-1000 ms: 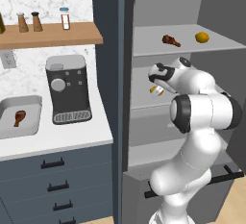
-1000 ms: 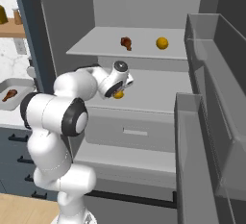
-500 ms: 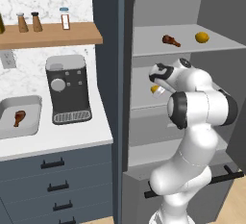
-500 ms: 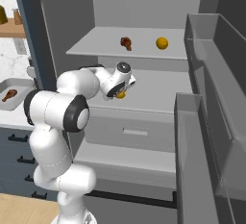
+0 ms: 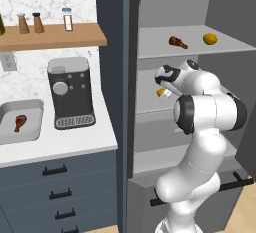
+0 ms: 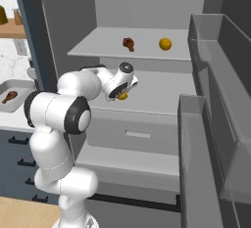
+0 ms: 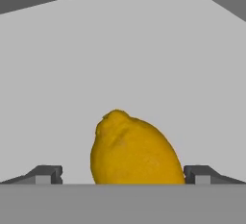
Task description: Place one lemon and one chicken drumstick in each tupperware on the nearby counter, to pack two identical lunches.
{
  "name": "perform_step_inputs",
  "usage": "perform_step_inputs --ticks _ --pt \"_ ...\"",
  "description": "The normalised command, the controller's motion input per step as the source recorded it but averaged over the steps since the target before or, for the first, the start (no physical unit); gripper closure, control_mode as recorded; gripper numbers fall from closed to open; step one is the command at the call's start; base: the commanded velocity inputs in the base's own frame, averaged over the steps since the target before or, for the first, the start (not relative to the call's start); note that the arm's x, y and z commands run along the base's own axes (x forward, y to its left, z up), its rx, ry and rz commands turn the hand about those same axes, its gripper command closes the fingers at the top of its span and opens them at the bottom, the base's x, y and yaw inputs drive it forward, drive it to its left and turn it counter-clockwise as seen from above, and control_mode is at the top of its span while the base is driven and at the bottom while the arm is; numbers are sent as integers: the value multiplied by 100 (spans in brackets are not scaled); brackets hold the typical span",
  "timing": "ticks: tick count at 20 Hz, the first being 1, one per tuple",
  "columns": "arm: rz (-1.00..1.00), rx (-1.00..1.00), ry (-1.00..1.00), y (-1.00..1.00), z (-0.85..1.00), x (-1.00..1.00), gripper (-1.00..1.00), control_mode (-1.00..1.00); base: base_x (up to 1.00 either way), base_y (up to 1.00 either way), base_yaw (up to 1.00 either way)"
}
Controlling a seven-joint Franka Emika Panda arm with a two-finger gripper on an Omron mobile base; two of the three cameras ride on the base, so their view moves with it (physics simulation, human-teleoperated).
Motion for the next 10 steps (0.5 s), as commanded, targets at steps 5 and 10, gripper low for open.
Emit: perform_step_inputs --ticks 5,10 --pt "0 0 0 3 0 0 100 -100 0 0 0" --pt "0 0 0 0 0 0 100 -100 0 0 0"
